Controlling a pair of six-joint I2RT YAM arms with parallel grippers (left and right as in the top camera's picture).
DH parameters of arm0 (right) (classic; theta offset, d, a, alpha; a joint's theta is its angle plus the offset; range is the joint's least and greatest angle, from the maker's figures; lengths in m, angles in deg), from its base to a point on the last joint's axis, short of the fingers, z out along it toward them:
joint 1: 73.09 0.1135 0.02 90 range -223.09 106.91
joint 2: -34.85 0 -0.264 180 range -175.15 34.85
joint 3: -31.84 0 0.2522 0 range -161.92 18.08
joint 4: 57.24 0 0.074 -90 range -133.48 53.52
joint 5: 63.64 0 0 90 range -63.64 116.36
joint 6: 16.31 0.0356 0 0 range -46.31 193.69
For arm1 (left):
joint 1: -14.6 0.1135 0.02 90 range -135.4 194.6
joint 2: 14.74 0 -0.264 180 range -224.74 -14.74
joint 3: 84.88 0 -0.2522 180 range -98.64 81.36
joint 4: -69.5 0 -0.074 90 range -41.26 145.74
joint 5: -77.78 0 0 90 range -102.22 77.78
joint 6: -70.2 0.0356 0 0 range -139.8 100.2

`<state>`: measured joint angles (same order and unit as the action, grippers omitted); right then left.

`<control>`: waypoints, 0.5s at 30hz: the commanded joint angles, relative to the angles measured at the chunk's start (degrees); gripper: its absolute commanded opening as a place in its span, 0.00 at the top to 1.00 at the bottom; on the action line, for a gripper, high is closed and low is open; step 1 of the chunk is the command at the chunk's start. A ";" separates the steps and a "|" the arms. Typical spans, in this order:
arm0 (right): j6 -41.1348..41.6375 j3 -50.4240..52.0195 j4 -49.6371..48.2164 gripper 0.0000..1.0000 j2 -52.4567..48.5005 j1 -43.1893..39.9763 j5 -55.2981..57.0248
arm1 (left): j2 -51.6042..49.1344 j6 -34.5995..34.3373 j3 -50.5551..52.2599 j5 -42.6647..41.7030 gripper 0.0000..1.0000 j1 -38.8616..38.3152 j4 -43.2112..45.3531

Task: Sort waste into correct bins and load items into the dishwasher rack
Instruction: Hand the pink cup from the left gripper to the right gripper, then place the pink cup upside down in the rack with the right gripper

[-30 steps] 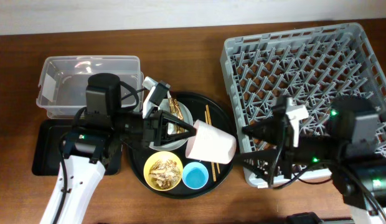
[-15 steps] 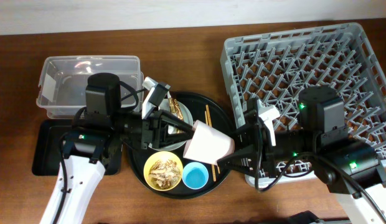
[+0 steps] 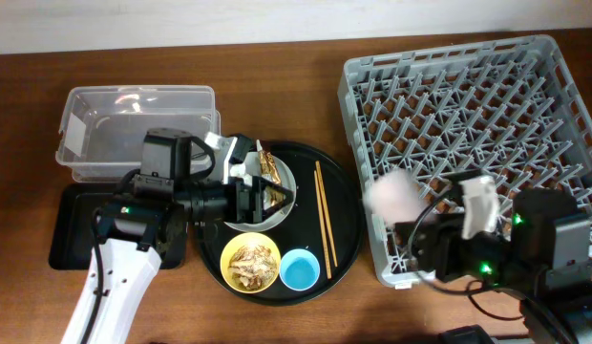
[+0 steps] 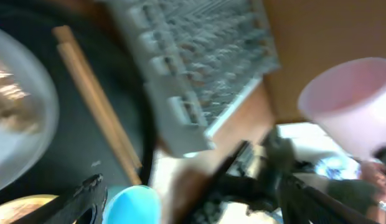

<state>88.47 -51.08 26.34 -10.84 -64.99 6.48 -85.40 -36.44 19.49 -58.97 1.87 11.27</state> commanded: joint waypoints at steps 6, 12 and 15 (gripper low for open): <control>8.24 -0.50 5.60 0.53 -14.12 -8.04 22.01 | 0.61 7.69 -0.44 8.11 0.15 -0.24 -5.20; 3.45 -0.50 6.71 0.51 -29.68 -8.50 14.73 | 0.61 10.54 -0.44 10.32 0.17 -3.87 -6.91; 3.48 -0.50 5.40 0.48 -35.58 -8.55 15.30 | 0.61 10.54 -0.44 13.35 0.17 -6.58 -7.32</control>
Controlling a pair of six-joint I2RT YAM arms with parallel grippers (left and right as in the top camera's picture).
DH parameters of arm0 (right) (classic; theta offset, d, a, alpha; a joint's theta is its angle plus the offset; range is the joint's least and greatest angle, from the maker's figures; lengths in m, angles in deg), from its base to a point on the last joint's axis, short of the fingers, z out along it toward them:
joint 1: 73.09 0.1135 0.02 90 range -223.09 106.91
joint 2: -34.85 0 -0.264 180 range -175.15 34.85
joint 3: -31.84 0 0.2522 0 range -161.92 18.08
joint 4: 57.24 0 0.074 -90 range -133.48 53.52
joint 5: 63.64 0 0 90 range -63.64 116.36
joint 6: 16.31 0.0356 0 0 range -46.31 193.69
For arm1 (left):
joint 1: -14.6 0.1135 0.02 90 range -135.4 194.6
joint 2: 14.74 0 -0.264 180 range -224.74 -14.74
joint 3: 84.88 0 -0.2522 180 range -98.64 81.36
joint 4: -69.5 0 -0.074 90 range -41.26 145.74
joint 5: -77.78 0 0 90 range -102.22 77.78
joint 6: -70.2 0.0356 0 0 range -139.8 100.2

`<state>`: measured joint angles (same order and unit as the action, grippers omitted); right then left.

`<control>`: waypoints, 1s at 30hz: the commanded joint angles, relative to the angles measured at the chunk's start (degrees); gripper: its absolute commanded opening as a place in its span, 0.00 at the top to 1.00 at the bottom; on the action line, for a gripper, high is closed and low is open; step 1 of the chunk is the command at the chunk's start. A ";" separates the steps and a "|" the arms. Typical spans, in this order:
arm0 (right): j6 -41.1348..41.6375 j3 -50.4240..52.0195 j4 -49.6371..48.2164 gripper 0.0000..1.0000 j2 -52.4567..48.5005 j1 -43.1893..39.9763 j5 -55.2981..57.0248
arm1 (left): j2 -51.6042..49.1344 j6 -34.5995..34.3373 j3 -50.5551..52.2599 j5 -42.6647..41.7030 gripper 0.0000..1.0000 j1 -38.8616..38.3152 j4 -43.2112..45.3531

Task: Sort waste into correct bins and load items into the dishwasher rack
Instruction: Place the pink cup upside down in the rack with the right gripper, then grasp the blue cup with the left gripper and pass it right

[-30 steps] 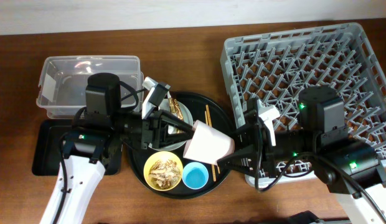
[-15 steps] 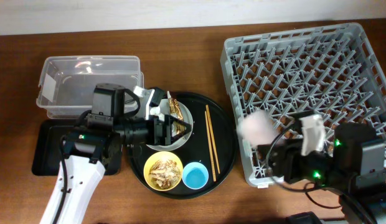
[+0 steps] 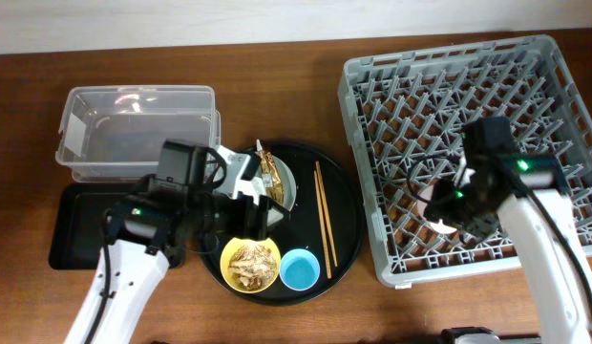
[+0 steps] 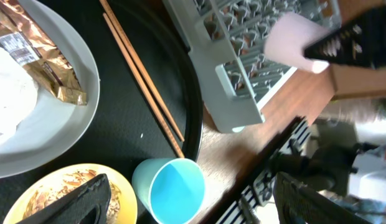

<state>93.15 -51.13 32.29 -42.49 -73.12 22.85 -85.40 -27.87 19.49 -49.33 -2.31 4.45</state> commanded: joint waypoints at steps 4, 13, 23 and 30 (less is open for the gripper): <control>-1.20 -0.48 -0.59 0.22 -7.74 -0.42 -1.01 | 0.61 1.97 -0.44 8.83 0.17 -6.84 -1.57; -5.73 -7.15 -0.76 0.16 5.70 -0.35 -12.09 | -1.55 -0.44 0.85 28.52 0.27 -16.98 -1.73; -5.75 -7.61 -0.04 0.12 28.57 -0.35 -17.25 | -16.50 -3.26 4.09 30.51 0.62 -22.84 3.85; -5.75 -7.52 0.59 0.12 30.45 -0.35 -17.27 | -16.87 -4.09 3.98 29.46 1.00 -22.84 3.87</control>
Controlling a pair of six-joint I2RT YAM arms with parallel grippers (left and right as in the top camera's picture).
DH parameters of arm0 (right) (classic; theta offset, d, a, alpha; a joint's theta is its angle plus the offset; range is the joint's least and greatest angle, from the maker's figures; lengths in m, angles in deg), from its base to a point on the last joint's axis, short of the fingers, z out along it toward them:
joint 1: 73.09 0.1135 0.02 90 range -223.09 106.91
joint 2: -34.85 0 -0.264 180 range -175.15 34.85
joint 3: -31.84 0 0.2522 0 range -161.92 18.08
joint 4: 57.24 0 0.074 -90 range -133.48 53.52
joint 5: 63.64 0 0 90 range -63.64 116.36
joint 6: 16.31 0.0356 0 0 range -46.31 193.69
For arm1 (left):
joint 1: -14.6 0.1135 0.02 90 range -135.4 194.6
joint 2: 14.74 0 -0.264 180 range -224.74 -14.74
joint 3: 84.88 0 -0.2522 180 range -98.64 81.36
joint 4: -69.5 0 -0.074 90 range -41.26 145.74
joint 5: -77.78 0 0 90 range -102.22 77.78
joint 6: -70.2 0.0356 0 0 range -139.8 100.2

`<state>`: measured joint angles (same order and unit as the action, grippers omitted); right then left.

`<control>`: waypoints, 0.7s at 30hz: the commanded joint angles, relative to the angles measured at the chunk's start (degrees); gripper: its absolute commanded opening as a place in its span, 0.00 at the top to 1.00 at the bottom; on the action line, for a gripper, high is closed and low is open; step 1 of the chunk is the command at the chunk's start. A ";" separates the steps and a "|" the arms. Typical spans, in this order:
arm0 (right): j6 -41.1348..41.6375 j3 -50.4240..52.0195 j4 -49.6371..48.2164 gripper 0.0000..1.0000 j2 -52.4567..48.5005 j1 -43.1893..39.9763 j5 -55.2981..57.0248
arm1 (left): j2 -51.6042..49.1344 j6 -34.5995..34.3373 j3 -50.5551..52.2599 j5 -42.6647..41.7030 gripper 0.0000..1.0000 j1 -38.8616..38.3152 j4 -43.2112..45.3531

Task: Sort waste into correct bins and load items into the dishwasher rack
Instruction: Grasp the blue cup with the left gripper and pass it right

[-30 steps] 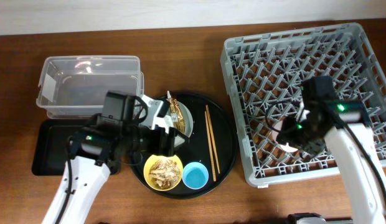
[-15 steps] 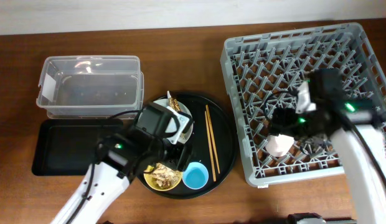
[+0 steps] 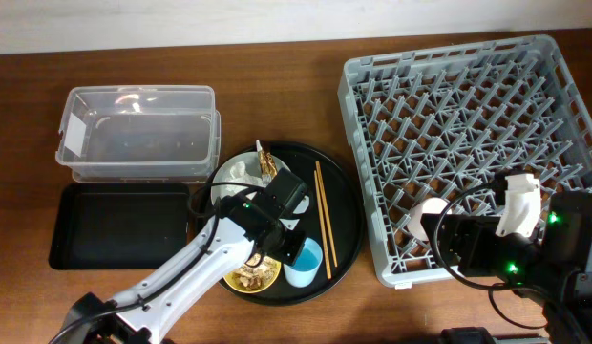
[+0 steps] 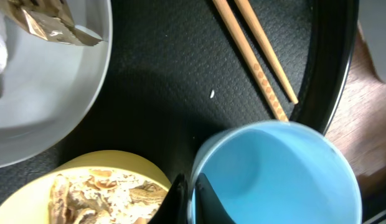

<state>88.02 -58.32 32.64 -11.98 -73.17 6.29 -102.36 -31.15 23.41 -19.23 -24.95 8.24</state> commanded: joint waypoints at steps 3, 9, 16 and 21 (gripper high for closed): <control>-0.61 -0.33 0.24 0.12 -0.20 -0.33 -0.70 | 0.72 -0.81 -0.31 -2.23 1.00 -0.20 0.11; -0.61 -0.33 0.72 0.12 -0.20 -0.31 -0.70 | 2.03 -1.25 -0.46 -4.22 1.00 -0.20 -0.33; -8.63 0.04 2.34 0.13 -0.20 -0.31 -3.65 | 14.34 -1.46 -5.18 -22.08 1.00 7.69 1.99; -21.46 4.96 1.99 0.12 -0.39 -0.31 -25.51 | 18.58 -1.49 -5.16 -60.48 1.00 19.80 12.22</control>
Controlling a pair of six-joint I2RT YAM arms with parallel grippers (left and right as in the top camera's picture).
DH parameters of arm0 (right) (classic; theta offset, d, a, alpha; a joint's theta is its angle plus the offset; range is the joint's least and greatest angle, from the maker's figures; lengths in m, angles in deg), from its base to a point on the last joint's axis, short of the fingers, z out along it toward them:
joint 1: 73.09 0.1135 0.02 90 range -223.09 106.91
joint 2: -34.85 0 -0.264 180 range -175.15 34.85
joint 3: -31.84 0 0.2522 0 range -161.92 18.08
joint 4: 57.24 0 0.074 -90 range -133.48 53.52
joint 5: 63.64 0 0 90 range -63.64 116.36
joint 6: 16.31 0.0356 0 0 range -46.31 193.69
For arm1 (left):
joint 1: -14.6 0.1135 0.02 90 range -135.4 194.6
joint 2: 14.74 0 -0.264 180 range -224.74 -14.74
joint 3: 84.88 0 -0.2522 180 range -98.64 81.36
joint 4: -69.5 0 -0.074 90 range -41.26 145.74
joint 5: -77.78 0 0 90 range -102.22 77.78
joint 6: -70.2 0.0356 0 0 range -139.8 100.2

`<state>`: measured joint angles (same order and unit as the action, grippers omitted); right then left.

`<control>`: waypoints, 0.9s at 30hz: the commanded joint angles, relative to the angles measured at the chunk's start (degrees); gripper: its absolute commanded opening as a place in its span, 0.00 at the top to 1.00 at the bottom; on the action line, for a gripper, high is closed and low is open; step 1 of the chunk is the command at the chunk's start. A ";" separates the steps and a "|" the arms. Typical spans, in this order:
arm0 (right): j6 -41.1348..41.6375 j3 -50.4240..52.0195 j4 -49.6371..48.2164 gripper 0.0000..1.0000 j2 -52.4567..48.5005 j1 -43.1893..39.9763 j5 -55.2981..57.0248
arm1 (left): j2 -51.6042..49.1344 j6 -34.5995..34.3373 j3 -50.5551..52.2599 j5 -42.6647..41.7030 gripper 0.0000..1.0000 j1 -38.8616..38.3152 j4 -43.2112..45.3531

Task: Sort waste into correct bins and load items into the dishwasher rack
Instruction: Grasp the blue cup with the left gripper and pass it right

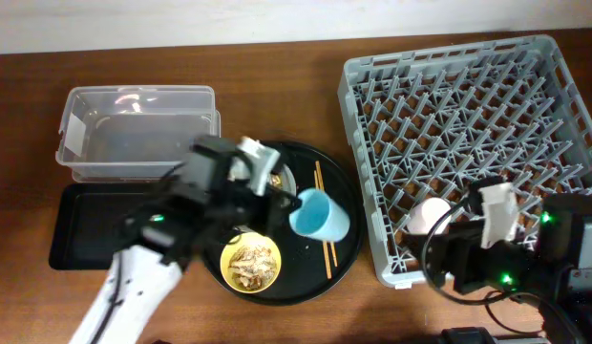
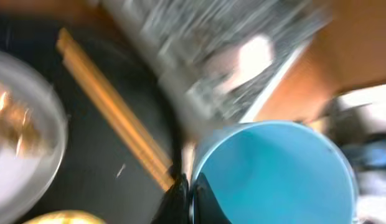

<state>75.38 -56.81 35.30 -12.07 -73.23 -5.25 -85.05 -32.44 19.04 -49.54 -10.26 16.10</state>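
Observation:
A blue cup (image 1: 320, 216) hangs tilted over the round black tray (image 1: 348, 234), my left gripper (image 1: 296, 203) shut on its rim. In the blurred left wrist view the cup (image 2: 274, 174) fills the lower right and the gripper (image 2: 188, 186) pinches its wall. A pink cup (image 1: 432, 215) lies in the grey dishwasher rack (image 1: 449, 105). My right gripper (image 1: 451, 256) is at the rack's front edge just below that cup, apart from it, and looks open and empty.
On the tray are wooden chopsticks (image 1: 318, 177), a grey plate with a gold wrapper (image 1: 277, 177) and a yellow bowl of scraps (image 1: 251, 263). A clear bin (image 1: 134, 129) and a black bin (image 1: 86, 225) stand to the left.
The blue cup stood on the tray with my left gripper on its rim. It is now lifted off the tray and shifted right, toward the rack. The right arm has barely moved.
My right gripper held the pink cup at the rack's front left while the left hovered open over the tray. The pink cup then went down into the rack and was let go. My left gripper closed on the blue cup's rim and now holds it raised.

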 commanded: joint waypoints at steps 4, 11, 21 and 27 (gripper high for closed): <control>-11.43 7.30 -4.98 0.12 -1.55 -0.24 -22.60 | 1.16 -3.65 -0.79 -38.58 1.00 6.93 9.09; -14.56 7.39 -15.63 0.06 -3.98 -0.20 -42.03 | 1.18 -9.38 -0.79 -43.52 1.00 6.93 19.54; -14.75 7.39 -20.74 0.24 -7.56 8.74 -46.82 | 1.16 -9.84 -0.79 -40.85 1.00 6.93 22.51; -14.71 7.39 -20.57 0.46 -9.03 11.17 -46.16 | 1.16 -9.86 -0.79 -39.43 1.00 6.93 22.49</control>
<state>61.26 -49.42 14.63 -20.90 -63.59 -48.90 -83.74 -41.97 18.66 -91.38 -3.46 38.42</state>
